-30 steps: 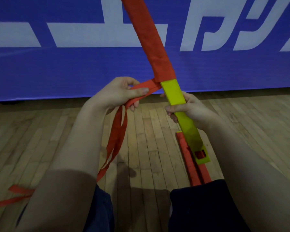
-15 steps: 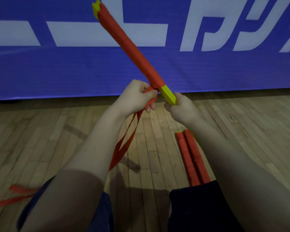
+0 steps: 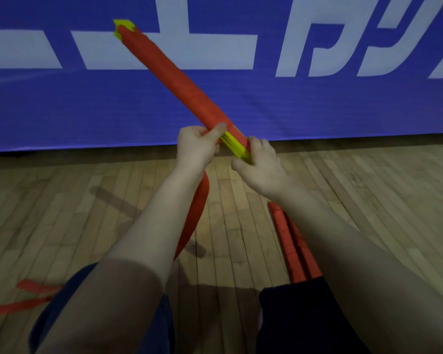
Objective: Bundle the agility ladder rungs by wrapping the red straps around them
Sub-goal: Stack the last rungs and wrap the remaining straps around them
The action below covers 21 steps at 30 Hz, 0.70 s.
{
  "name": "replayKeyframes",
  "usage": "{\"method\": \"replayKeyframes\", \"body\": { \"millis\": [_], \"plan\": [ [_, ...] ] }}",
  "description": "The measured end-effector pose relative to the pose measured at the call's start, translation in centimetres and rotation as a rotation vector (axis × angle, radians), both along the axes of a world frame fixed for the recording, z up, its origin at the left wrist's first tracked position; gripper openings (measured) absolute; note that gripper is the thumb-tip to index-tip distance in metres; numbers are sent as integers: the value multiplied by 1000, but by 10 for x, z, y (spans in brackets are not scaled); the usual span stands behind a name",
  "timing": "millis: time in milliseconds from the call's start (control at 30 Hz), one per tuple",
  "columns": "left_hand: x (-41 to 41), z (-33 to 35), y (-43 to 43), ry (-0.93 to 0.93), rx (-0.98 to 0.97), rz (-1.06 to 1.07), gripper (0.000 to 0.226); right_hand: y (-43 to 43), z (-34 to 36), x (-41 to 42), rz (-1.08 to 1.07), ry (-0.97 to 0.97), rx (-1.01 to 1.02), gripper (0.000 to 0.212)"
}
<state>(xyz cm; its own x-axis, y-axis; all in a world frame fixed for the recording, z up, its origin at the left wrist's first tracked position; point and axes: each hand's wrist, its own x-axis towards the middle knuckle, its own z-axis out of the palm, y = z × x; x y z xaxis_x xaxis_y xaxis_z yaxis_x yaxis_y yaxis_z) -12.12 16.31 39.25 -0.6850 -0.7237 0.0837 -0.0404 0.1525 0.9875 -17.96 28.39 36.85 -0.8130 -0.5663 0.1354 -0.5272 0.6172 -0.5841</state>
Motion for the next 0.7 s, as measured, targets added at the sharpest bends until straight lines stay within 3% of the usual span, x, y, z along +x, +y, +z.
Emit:
{"method": "replayKeyframes", "body": {
  "millis": [133,233,333,500,633,700],
  "plan": [
    [1,0,-4,22,-38,-44,44,5,3,-5,4,-470,-382,31],
    [2,2,-7,46,-68,-86,41,16,3,-10,86,-742,-517,17],
    [5,7,-10,73,-71,-194,36,22,3,-17,205,-752,-526,20],
    [13,18,-15,-21,-171,-421,32,25,7,-12,230,-769,-538,32],
    [17,20,-20,-56,-158,-452,25,27,15,-6,270,-739,-618,18],
    [19,20,-23,-80,-140,-460,18,28,18,-6,256,-686,-669,32]
  ]
}}
